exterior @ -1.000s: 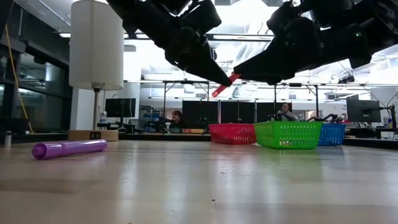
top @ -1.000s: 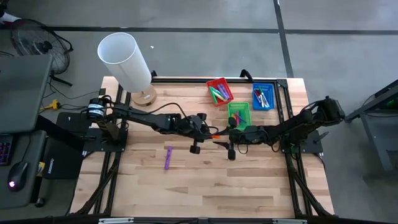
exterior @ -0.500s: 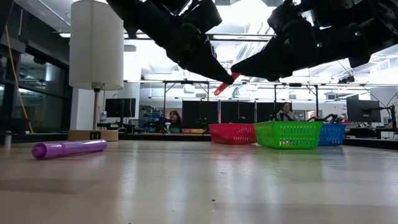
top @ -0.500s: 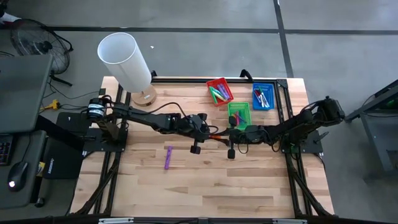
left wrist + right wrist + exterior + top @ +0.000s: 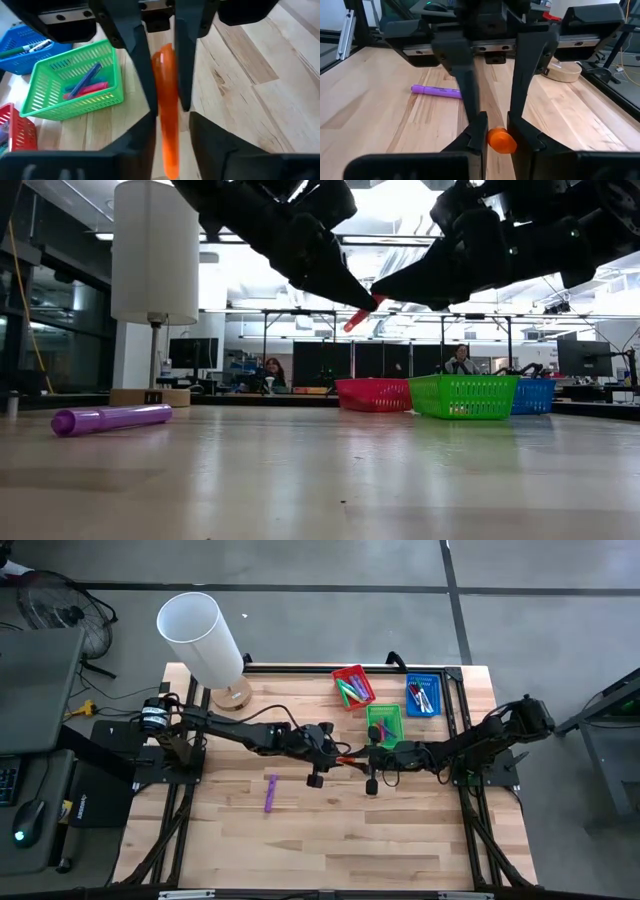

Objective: Pick & Place Markers
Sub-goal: Put the orange pen in the green bin

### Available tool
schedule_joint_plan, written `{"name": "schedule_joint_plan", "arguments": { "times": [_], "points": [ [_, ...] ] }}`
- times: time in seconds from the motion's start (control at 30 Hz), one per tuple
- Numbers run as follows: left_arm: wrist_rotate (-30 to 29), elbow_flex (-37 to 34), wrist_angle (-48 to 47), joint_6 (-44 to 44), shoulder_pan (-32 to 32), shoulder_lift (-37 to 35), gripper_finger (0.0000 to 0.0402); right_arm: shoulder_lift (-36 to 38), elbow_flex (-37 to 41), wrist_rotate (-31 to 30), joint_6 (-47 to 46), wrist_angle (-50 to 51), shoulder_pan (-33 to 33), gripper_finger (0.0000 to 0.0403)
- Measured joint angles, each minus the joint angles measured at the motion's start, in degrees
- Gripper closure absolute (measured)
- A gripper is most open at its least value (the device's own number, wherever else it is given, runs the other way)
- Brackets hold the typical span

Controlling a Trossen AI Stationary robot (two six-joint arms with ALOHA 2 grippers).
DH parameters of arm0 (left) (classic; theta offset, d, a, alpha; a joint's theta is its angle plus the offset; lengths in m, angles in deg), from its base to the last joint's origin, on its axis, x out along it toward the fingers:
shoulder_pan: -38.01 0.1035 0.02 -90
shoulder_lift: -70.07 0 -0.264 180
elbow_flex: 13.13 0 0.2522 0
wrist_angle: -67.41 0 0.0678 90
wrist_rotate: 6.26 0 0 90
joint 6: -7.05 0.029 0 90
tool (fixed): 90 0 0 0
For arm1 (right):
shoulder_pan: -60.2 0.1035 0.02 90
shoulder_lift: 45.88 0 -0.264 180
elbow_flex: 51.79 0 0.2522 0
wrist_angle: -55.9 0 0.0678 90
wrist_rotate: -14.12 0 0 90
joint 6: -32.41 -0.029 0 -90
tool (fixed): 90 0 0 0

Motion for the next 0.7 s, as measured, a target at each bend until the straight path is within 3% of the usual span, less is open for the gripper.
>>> {"name": "schedule_joint_plan", "arguments": {
  "times": [0.2, 0.5, 0.7],
  "points": [
    [-2.35, 0.0, -0.46, 0.19, -0.04, 0.0, 0.025, 0.0, 0.0, -0.3, 0.04, 0.37, -0.02, 0.0359],
    [-14.33, 0.09, -10.1, 1.67, -0.02, -1.31, 0.0246, 0.02, 0.0, -0.3, -1.44, 3.56, -2.95, 0.0359],
    [-16.22, 0.23, -14.56, 0.6, -0.02, -3.04, 0.0246, 0.97, 0.0, -1.27, -1.42, 5.38, -7.07, 0.0359]
  ]
}}
